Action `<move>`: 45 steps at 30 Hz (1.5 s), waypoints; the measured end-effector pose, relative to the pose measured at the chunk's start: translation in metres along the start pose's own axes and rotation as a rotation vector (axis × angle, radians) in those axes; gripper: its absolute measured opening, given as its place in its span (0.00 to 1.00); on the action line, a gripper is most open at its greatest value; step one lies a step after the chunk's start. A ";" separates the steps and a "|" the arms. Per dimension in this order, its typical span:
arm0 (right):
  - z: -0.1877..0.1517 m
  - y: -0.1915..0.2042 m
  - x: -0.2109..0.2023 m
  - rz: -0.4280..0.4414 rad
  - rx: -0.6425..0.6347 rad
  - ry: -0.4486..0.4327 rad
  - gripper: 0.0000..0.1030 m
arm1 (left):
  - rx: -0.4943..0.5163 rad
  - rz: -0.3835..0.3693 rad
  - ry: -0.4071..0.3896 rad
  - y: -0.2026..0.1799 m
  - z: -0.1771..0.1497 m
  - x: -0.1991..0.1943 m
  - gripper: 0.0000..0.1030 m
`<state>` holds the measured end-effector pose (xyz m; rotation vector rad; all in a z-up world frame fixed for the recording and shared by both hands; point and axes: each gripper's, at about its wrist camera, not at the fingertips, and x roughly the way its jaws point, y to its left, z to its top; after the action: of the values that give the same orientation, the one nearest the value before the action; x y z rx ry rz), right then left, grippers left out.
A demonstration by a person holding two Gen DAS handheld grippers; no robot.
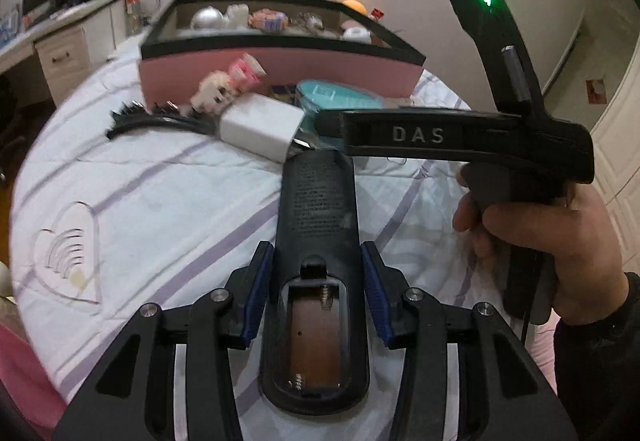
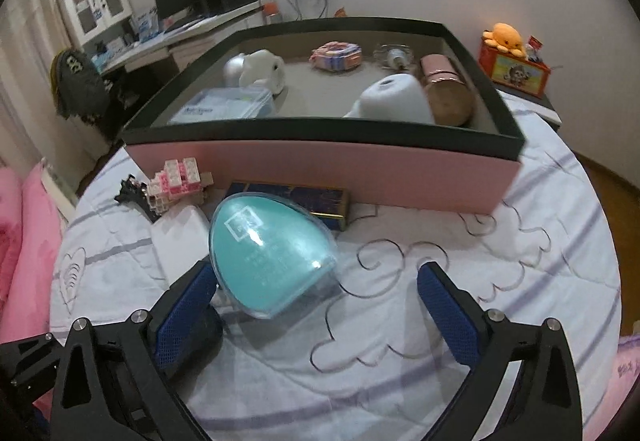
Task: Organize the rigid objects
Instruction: 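Grasp the black case with left tool while right tool grasps teal egg case, then carry the black case and teal egg case into the box and open both tools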
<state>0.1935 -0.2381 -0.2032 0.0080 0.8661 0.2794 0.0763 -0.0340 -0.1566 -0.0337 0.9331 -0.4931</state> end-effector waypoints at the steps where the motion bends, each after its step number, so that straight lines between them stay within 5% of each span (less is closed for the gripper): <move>1: 0.000 0.002 0.003 0.006 -0.009 0.004 0.91 | -0.002 -0.004 -0.008 0.000 0.002 0.002 0.43; 6: 0.001 0.012 0.004 0.050 -0.044 -0.004 0.62 | -0.013 -0.017 -0.014 -0.001 0.012 0.008 0.43; 27: -0.022 -0.014 -0.047 0.046 0.065 -0.055 0.62 | 0.002 0.035 -0.109 -0.006 0.016 -0.037 0.42; 45: 0.028 -0.001 -0.077 0.062 0.001 -0.158 0.62 | 0.000 0.085 -0.234 0.017 0.076 -0.063 0.42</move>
<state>0.1679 -0.2549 -0.1271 0.0578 0.7099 0.3322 0.1106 -0.0065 -0.0671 -0.0502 0.7017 -0.4010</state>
